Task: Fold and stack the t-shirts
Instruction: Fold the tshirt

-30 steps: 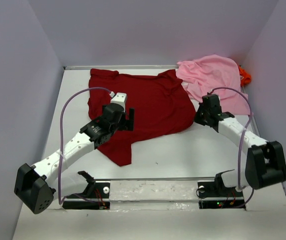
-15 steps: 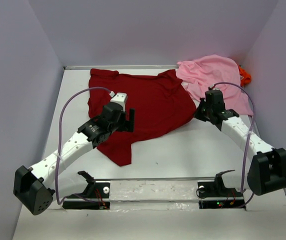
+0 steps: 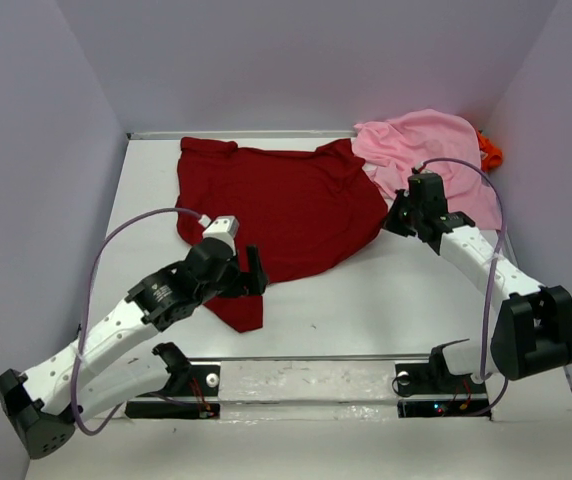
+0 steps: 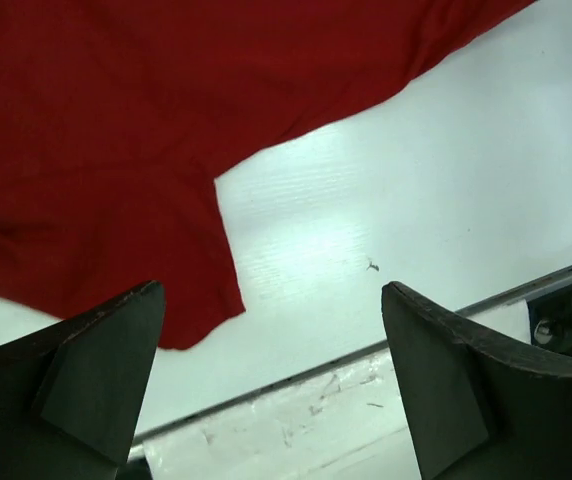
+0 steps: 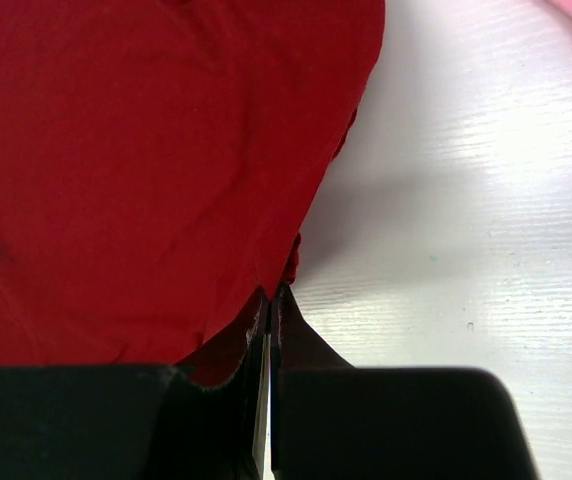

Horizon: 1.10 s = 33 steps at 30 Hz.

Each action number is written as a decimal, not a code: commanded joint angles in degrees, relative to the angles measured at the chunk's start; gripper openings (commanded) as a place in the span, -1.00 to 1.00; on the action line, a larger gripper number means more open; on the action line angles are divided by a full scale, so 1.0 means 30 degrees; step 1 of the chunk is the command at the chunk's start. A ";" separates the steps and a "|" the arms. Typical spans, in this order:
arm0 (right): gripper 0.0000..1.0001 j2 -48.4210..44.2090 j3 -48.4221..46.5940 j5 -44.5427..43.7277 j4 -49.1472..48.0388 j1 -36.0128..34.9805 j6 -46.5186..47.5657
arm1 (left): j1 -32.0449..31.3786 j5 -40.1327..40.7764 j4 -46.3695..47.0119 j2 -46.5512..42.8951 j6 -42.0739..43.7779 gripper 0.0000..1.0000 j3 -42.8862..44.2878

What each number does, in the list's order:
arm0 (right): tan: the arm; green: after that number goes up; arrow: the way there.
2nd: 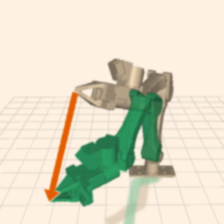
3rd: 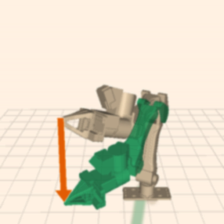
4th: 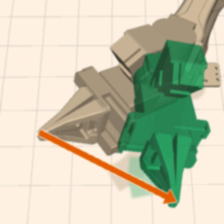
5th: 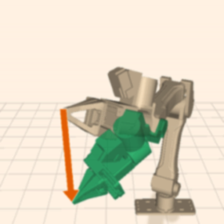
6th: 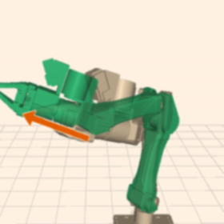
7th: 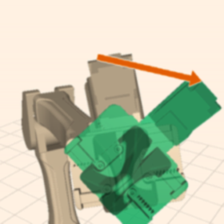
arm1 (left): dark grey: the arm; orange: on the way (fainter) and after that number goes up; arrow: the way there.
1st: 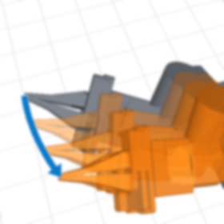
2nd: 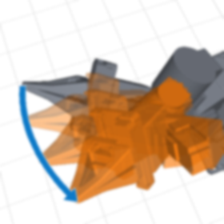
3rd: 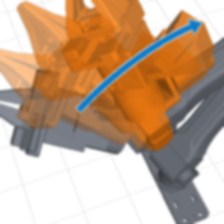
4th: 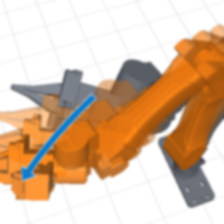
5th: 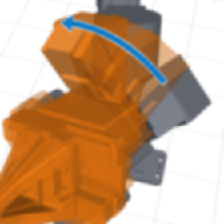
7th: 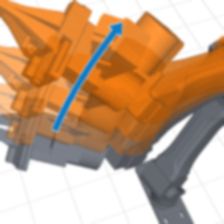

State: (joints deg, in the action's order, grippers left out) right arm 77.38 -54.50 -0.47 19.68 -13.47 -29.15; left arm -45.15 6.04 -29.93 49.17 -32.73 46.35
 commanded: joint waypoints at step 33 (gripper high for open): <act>-1.00 -0.0571 -0.0407 0.1153 -0.1229 -0.0049 0.0047 | -0.3496 0.8655 -0.5253 1.4164 0.4785 0.98 0.7136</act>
State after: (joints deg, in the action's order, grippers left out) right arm 76.47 -54.50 2.85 18.81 -13.47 -29.15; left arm -55.22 34.76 -42.33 91.02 -21.78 63.29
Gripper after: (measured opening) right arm 0.022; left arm 0.990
